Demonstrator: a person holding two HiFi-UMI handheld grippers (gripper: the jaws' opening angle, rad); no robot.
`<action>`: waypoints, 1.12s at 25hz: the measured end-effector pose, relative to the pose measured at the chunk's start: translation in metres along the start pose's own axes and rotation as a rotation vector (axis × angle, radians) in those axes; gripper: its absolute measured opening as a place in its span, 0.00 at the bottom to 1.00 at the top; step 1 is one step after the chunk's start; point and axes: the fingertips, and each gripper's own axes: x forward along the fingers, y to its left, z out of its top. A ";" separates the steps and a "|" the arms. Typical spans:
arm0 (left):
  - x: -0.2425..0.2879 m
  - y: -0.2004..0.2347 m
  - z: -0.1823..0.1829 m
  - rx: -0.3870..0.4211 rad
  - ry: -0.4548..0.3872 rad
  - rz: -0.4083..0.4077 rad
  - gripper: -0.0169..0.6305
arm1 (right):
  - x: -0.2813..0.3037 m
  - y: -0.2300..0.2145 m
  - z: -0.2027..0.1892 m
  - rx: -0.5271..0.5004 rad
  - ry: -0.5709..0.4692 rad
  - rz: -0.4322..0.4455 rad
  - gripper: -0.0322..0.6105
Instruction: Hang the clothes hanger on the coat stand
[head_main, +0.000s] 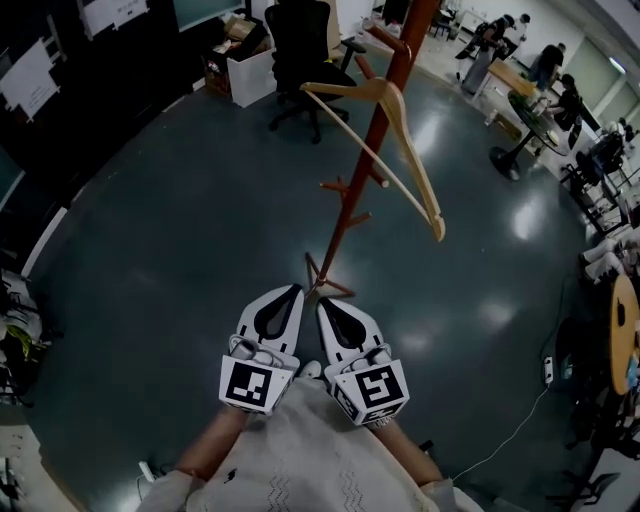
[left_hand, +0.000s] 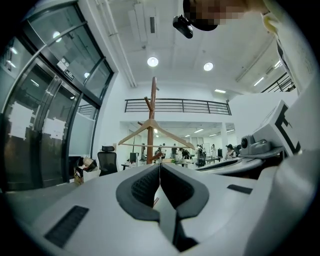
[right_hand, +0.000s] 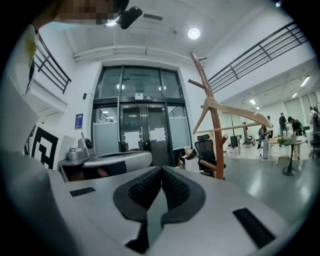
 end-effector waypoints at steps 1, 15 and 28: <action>0.000 -0.002 -0.003 -0.003 0.008 -0.004 0.05 | -0.001 -0.002 -0.004 0.011 0.005 -0.013 0.08; 0.007 -0.004 -0.016 -0.019 0.056 -0.036 0.05 | 0.005 -0.015 -0.011 0.051 0.007 -0.043 0.08; 0.022 0.008 -0.020 -0.034 0.055 -0.002 0.05 | 0.023 -0.028 -0.008 0.011 0.012 -0.035 0.08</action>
